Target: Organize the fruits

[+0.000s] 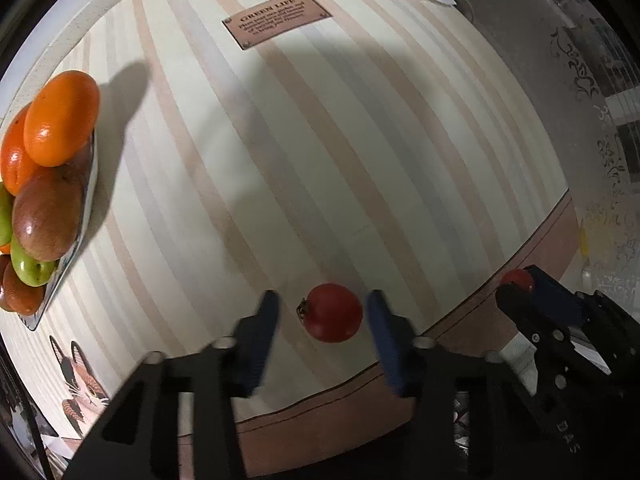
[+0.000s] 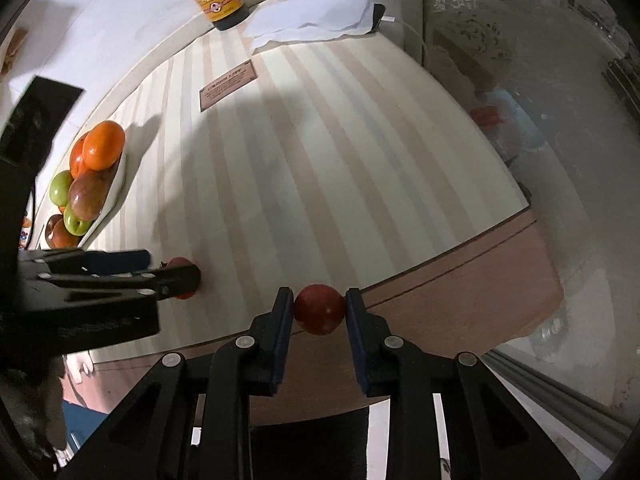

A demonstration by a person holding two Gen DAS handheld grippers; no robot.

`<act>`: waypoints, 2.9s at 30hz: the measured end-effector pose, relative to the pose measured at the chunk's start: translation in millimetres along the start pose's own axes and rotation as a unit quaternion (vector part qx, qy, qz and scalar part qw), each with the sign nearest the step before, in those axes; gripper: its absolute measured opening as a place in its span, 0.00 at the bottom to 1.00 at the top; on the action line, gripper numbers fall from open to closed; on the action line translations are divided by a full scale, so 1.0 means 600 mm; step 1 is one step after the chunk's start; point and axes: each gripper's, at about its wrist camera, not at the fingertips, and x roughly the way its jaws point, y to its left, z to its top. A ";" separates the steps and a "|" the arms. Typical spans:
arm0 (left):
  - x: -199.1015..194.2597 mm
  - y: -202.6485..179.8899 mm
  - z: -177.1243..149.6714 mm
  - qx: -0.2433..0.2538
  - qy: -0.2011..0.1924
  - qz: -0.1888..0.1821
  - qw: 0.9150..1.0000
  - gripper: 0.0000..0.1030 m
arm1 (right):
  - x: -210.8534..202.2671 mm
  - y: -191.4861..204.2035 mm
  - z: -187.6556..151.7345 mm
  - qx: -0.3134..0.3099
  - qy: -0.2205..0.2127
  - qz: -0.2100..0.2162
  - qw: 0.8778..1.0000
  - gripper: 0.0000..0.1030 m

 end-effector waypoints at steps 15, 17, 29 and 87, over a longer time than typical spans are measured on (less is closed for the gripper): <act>-0.060 0.082 -0.039 -0.047 -0.055 -0.034 0.997 0.28 | -0.021 0.060 0.021 -0.042 -0.005 0.006 0.999 0.28; -0.077 0.117 -0.052 -0.073 -0.067 -0.043 0.994 0.28 | -0.024 0.077 0.026 -0.052 -0.005 0.008 0.999 0.28; -0.196 0.409 -0.184 -0.300 -0.152 -0.083 0.938 0.28 | -0.014 0.306 0.065 -0.164 0.009 0.089 0.982 0.28; -0.219 0.551 -0.271 -0.324 -0.195 0.045 0.925 0.96 | -0.027 0.517 0.035 -0.200 -0.081 -0.009 0.976 0.95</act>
